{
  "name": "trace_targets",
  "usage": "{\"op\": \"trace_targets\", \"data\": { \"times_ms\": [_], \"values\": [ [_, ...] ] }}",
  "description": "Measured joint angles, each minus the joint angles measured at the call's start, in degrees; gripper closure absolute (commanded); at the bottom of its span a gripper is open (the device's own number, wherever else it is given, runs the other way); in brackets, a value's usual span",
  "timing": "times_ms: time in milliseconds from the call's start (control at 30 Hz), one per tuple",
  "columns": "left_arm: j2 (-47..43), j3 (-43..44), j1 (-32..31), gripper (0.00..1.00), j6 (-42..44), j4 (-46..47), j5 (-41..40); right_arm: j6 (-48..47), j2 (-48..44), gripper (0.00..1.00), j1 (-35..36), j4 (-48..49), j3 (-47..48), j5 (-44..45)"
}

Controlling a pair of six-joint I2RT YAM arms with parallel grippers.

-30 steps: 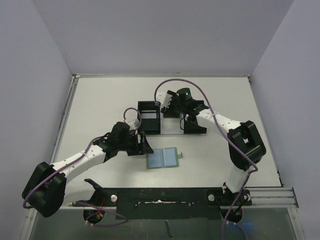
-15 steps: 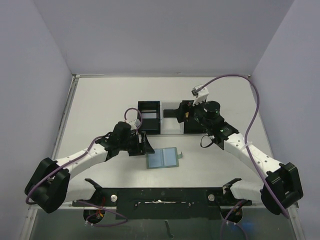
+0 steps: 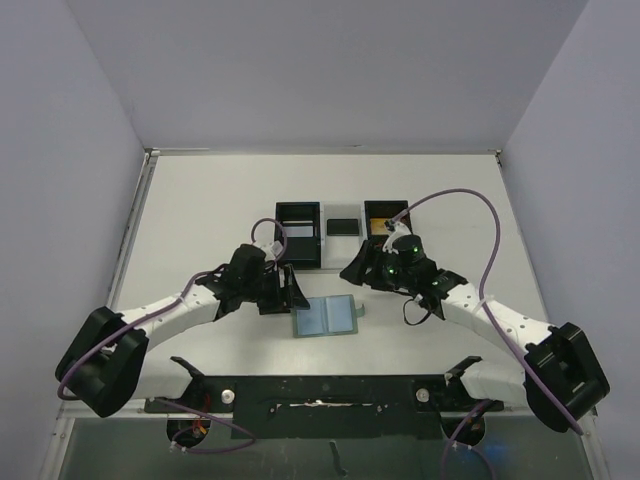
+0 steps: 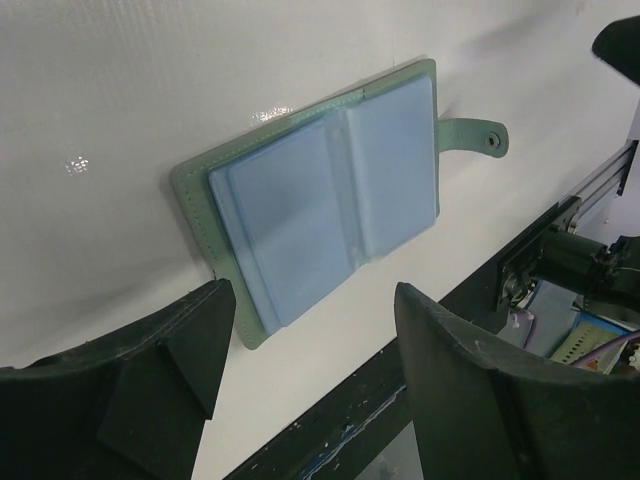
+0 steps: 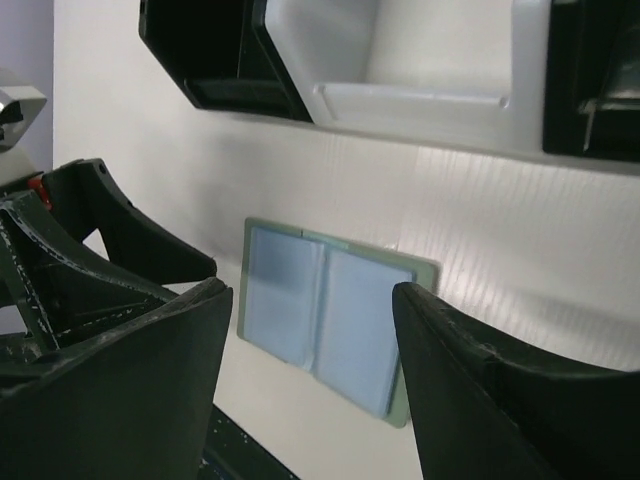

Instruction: Take the credit cards out of the card holder

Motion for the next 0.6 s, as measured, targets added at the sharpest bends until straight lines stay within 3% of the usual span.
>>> {"op": "trace_targets", "data": {
  "times_ms": [600],
  "values": [
    [5.9, 0.1, -2.2, 0.43, -1.0, 0.9, 0.7, 7.4, 8.7, 0.54, 9.5, -6.5, -0.2, 2.5]
  ]
}}
